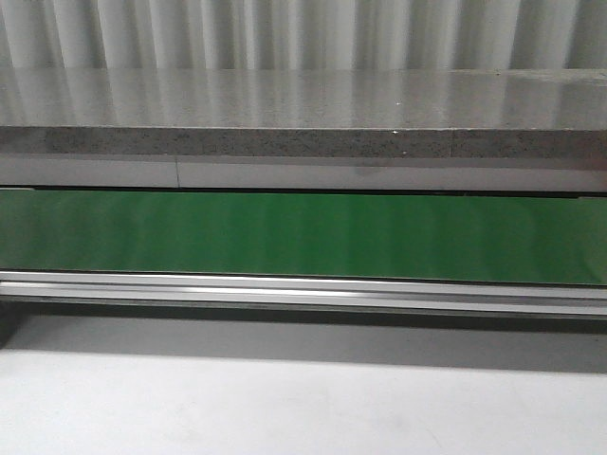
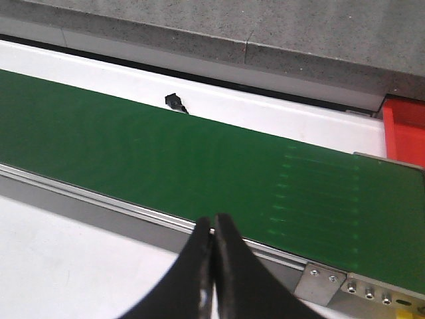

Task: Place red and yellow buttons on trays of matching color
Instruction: 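Grasp a red push-button from the pile with the left gripper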

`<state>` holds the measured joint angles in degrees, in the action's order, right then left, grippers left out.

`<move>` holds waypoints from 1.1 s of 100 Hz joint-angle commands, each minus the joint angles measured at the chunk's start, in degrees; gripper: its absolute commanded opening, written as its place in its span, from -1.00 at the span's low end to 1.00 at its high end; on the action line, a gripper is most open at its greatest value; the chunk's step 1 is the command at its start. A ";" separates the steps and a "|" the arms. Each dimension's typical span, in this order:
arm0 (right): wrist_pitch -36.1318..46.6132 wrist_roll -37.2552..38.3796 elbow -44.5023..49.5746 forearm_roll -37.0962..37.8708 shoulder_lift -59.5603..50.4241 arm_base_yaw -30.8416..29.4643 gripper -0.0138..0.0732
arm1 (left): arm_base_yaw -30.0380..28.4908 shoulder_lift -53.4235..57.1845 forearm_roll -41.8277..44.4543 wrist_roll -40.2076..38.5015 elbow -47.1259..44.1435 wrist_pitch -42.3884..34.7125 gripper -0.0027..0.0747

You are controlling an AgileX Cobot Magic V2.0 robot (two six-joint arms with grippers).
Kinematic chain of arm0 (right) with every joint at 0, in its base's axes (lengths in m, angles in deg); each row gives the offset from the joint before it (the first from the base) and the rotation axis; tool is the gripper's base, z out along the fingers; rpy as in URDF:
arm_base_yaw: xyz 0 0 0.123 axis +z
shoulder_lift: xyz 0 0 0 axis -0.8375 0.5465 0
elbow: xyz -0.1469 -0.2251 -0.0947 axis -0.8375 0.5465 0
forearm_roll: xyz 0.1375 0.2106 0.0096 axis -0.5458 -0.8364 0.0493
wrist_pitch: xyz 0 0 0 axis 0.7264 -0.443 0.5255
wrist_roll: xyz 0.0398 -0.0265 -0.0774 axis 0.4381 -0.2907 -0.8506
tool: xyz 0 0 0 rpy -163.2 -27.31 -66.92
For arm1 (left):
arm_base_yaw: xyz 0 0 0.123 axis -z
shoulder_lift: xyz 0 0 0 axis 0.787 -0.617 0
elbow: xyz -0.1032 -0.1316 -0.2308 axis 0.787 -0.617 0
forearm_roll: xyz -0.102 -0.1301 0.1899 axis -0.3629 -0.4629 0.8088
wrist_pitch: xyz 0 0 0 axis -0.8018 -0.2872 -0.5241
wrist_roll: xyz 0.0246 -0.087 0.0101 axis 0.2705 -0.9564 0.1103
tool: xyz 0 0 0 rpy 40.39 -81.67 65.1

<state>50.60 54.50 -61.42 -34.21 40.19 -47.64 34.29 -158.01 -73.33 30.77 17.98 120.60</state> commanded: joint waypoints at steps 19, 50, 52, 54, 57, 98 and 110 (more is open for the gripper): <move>4.08 -0.58 -1.52 0.15 0.35 0.24 -0.83 | 4.25 5.51 -0.37 5.51 1.57 7.01 -0.53; 4.08 -0.58 -1.52 0.15 0.35 0.24 -0.83 | 9.99 2.79 -0.37 6.09 1.57 8.10 -0.53; 4.08 -0.58 -1.52 0.15 0.35 0.24 -0.83 | 10.34 2.41 -0.37 6.09 1.57 7.99 -0.53; 4.08 -0.58 -1.52 0.15 0.35 0.24 -0.83 | 10.60 2.01 -0.37 6.09 1.57 7.98 -0.53; 4.08 -0.58 -1.52 0.15 0.35 0.24 -0.83 | 10.72 1.55 -0.37 6.09 1.57 7.90 -0.53; 4.08 -0.58 -1.52 0.15 0.35 0.24 -0.83 | 11.08 0.25 -6.52 7.90 1.57 3.87 0.64; 4.08 -0.58 -1.52 0.15 0.35 0.24 -0.83 | 11.08 1.79 -10.91 9.82 2.09 1.82 0.63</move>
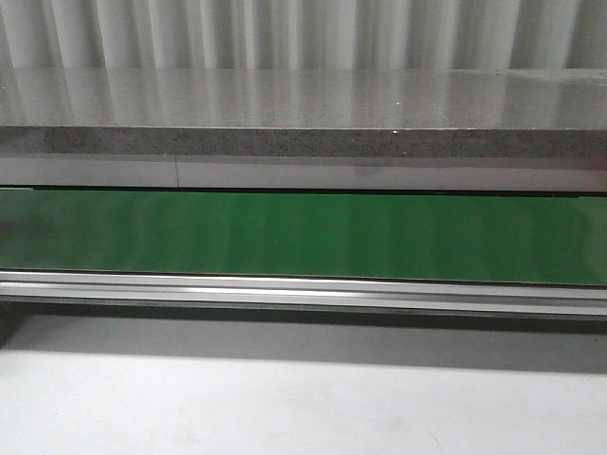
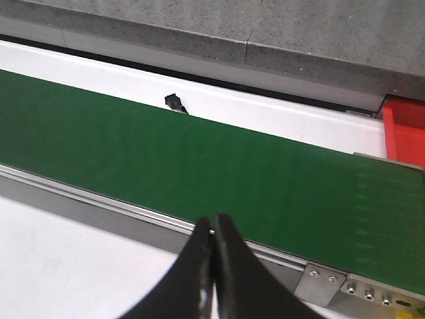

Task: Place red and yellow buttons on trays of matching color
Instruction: 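Grasp a red push-button from the pile with the left gripper, then lower the red button onto the belt and open the left gripper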

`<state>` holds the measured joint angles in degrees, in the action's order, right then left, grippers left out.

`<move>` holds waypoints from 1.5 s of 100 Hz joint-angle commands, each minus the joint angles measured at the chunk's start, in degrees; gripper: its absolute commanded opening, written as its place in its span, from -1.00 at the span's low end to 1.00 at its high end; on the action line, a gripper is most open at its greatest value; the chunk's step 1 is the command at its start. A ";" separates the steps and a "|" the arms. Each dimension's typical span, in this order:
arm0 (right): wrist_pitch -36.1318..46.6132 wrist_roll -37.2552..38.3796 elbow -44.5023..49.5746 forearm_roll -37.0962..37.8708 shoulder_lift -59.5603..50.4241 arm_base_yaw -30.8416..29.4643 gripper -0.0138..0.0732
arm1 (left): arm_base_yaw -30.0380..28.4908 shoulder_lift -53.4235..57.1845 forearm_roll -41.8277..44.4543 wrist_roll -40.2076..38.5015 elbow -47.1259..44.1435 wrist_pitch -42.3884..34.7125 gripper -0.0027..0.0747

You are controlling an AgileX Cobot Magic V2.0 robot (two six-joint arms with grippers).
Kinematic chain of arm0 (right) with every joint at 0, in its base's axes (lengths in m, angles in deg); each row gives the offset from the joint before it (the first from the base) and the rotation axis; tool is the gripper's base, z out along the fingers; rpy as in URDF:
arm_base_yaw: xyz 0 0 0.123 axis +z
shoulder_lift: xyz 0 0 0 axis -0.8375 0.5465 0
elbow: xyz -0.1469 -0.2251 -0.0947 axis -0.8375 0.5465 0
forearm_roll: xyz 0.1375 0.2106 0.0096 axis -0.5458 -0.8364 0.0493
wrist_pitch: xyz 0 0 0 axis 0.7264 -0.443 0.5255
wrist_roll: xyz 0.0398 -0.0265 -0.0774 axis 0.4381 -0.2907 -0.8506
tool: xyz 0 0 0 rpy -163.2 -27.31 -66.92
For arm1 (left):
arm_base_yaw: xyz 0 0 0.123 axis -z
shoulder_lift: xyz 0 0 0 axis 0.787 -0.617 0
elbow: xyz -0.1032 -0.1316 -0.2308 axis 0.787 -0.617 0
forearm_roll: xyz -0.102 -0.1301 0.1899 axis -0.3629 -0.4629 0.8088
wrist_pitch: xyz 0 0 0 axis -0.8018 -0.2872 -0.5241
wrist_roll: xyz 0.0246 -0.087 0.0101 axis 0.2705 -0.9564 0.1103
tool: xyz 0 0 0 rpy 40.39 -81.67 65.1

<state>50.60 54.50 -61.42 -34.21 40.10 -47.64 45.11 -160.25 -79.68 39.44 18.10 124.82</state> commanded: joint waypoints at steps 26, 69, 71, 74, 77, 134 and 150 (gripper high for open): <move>4.08 -0.58 -1.52 0.15 0.44 0.24 -0.83 | -1.63 6.59 -2.02 1.38 5.06 -2.78 0.63; 4.08 -0.58 -1.52 0.15 0.44 0.24 -0.83 | -13.91 3.33 8.03 -1.67 4.74 2.14 0.61; 4.08 -0.58 -1.52 0.15 0.44 0.24 -0.83 | -14.15 2.85 8.03 -1.87 4.74 2.23 0.61; 4.08 -0.58 -1.52 0.15 0.44 0.24 -0.83 | -14.66 2.01 8.03 -2.20 4.74 2.23 0.61; 4.08 -0.58 -1.52 0.15 0.44 0.24 -0.83 | -14.93 1.25 8.34 -2.20 4.74 2.23 0.61; 4.08 -0.58 -1.52 0.15 0.44 0.24 -0.83 | -15.29 -9.99 13.11 -4.17 4.94 -12.78 0.58; 4.08 -0.58 -1.52 0.15 0.44 0.24 -0.83 | -15.29 -10.27 13.11 -4.17 4.94 -15.59 0.50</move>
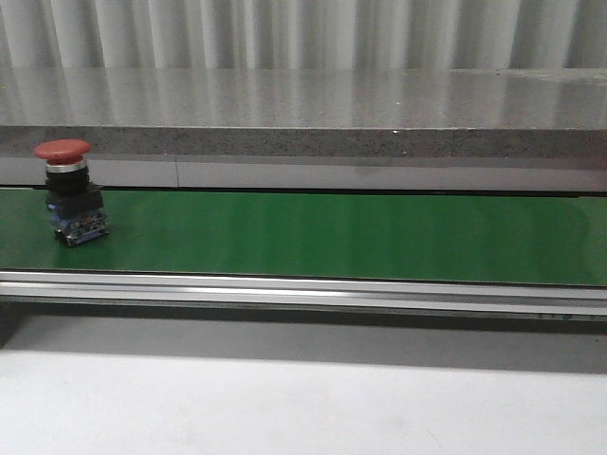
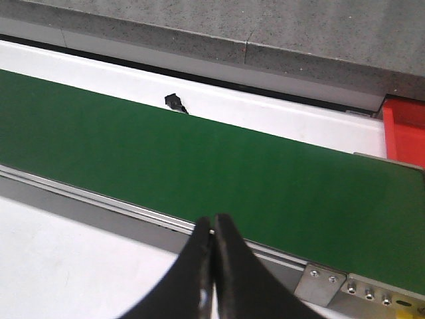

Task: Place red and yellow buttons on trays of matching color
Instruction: 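Lower the red button onto the belt and open the left gripper, then grasp a yellow push-button from the pile with the left gripper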

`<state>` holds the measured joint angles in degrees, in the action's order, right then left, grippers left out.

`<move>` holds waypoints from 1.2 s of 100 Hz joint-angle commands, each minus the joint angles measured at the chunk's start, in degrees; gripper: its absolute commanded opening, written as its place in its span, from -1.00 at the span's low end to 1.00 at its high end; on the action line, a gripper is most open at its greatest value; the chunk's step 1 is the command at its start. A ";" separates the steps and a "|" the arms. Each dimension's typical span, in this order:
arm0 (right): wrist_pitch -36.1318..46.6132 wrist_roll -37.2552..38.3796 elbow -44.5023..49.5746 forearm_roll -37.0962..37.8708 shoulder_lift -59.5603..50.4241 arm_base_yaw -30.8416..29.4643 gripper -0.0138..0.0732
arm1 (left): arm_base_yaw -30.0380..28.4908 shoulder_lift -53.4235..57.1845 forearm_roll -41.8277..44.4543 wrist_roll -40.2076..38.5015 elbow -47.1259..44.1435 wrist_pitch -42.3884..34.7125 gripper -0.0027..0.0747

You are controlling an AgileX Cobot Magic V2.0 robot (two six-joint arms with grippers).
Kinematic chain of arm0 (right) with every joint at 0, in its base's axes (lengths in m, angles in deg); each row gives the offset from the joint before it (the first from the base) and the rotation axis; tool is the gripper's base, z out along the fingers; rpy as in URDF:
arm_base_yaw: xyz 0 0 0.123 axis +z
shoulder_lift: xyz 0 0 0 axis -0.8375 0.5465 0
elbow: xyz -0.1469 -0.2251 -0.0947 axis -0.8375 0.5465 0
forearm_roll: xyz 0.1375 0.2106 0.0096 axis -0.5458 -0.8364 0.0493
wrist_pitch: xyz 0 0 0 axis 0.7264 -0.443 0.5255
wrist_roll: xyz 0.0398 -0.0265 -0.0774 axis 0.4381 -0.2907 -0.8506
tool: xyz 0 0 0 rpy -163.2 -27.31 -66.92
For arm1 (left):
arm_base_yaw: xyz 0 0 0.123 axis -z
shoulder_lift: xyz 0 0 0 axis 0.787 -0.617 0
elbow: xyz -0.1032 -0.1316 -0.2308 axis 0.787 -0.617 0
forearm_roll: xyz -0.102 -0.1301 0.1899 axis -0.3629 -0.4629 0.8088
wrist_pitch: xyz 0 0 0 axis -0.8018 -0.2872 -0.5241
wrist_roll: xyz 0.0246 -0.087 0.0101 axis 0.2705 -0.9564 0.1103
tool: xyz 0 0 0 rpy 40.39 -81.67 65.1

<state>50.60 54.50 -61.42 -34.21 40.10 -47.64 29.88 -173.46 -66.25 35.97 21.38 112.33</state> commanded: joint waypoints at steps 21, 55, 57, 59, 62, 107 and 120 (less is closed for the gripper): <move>4.08 -0.58 -1.52 0.15 0.44 0.24 -0.83 | -0.06 2.94 -0.32 -0.69 1.65 -3.59 -0.11; 4.08 -0.58 -1.52 0.15 0.44 0.24 -0.83 | -0.06 8.71 1.34 -0.59 -0.47 -4.46 -0.56; 4.08 -0.58 -1.52 0.15 0.44 0.24 -0.83 | -0.06 9.38 1.34 -0.59 -1.14 -4.47 -0.56; 4.08 -0.58 -1.52 0.15 0.44 0.24 -0.83 | -0.06 10.41 1.34 -0.59 -1.92 -4.72 -0.56; 4.08 -0.58 -1.52 0.15 0.44 0.24 -0.83 | 0.07 12.18 1.34 -0.59 -3.06 -4.99 -0.56; 4.08 -0.58 -1.52 0.15 0.44 0.24 -0.83 | 12.23 30.91 1.42 -0.36 -15.17 -6.04 -0.56; 4.08 -0.58 -1.52 0.15 0.44 0.24 -0.83 | 16.86 30.57 1.42 -0.36 -15.17 -4.16 -0.56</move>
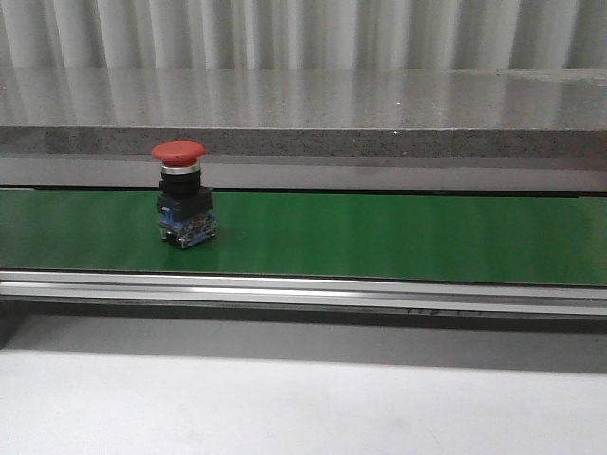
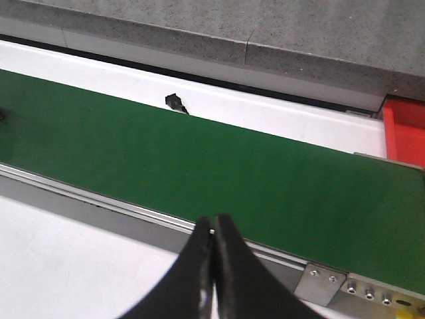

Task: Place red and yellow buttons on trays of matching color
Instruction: 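Grasp a yellow push-button from the pile with the left gripper, then set the yellow button on the belt and release it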

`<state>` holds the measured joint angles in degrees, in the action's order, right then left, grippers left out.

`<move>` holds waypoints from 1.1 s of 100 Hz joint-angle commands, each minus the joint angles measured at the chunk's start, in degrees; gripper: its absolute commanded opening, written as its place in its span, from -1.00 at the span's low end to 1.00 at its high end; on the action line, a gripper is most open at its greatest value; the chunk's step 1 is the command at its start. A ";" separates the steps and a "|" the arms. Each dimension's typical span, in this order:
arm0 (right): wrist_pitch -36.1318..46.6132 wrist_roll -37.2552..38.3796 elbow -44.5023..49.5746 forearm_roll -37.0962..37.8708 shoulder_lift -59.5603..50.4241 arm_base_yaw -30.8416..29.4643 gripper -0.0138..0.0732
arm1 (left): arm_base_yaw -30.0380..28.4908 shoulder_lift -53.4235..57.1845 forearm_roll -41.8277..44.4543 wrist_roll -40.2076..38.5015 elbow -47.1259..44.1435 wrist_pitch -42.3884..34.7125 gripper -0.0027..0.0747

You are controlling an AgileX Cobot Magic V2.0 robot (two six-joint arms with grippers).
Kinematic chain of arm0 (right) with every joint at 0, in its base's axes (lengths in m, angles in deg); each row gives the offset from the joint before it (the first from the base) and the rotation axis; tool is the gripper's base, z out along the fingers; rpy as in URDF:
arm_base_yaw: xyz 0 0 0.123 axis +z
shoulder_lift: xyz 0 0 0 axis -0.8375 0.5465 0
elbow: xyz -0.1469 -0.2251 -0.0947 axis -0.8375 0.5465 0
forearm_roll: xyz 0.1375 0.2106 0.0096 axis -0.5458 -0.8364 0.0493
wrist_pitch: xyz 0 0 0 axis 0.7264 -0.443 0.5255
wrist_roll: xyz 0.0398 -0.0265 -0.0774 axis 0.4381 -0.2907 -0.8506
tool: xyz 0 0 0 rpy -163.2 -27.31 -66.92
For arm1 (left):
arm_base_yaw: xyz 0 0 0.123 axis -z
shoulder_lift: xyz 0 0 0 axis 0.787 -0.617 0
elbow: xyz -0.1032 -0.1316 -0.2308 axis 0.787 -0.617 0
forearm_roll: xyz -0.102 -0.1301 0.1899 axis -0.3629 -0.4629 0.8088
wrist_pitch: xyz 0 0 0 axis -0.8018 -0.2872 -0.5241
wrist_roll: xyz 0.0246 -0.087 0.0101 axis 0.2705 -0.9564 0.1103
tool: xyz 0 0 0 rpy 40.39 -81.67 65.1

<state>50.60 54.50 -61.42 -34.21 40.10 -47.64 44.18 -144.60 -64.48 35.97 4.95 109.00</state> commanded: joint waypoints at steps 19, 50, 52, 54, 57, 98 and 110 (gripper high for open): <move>4.08 -0.58 -1.52 0.15 0.44 0.24 -0.83 | 6.29 -1.21 -0.34 -0.36 1.27 1.11 -0.56; 4.08 -0.58 -1.52 0.15 0.44 0.24 -0.83 | 6.37 -1.74 -0.47 -0.13 1.27 1.24 0.37; 4.08 -0.58 -1.52 0.15 0.44 0.24 -0.83 | 6.37 -1.74 -0.47 -0.13 1.27 1.10 0.47; 4.08 -0.58 -1.52 0.15 0.44 0.24 -0.83 | 6.37 -1.74 -0.47 -0.13 1.27 0.84 0.55; 4.08 -0.58 -1.52 0.15 0.44 0.24 -0.83 | 6.47 -1.61 -0.47 -0.13 1.27 0.24 0.61; 4.08 -0.58 -1.52 0.15 0.44 0.24 -0.83 | 14.86 12.20 -0.50 5.02 -2.95 -14.04 -0.72; 4.08 -0.58 -1.52 0.15 0.44 0.24 -0.83 | 18.19 17.75 -0.50 5.02 -7.75 -18.81 -0.98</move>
<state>50.60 54.50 -61.42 -34.21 40.10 -47.64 60.16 -131.67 -64.48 40.74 -1.64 96.92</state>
